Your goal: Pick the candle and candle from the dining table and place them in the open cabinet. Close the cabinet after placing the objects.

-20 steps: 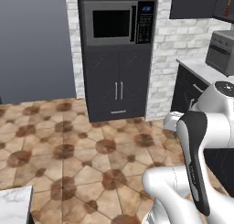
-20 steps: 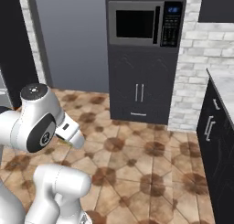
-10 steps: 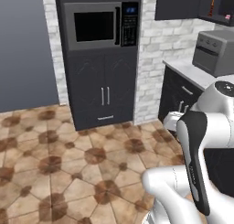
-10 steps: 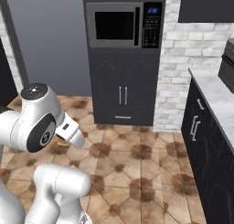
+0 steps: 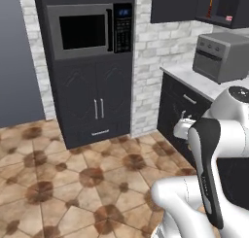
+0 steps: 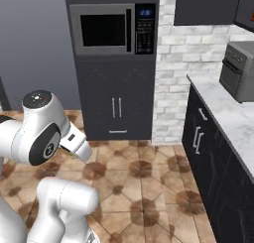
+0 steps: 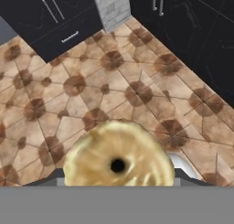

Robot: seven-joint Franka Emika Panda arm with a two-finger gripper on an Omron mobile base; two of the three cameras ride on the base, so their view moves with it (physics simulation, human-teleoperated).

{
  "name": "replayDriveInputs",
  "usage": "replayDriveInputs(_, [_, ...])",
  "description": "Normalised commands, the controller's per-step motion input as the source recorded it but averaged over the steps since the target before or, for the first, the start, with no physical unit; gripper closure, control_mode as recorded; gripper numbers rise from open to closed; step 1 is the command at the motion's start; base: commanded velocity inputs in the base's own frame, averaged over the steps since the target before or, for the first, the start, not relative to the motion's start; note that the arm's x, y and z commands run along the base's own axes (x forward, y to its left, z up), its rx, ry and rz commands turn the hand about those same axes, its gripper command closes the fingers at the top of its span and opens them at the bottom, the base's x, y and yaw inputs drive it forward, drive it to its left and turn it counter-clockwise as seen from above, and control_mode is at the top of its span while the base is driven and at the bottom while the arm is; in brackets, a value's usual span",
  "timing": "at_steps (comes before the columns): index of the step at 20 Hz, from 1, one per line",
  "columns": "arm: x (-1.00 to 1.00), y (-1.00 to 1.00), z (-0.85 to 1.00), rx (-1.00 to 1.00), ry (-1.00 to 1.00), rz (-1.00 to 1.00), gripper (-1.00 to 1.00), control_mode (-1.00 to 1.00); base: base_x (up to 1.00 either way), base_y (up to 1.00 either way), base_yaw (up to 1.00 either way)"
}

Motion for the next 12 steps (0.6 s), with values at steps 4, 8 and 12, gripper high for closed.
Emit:
replayDriveInputs(4, [0.00, 0.00, 0.00, 0.00, 0.00, 0.00, 1.00, 1.00, 0.50, 0.00, -0.24])
replayDriveInputs(8, [0.00, 0.00, 0.00, 0.00, 0.00, 0.00, 1.00, 1.00, 0.51, 0.00, -0.23])
replayDriveInputs(12, [0.00, 0.00, 0.00, 0.00, 0.00, 0.00, 1.00, 1.00, 0.51, 0.00, -0.23])
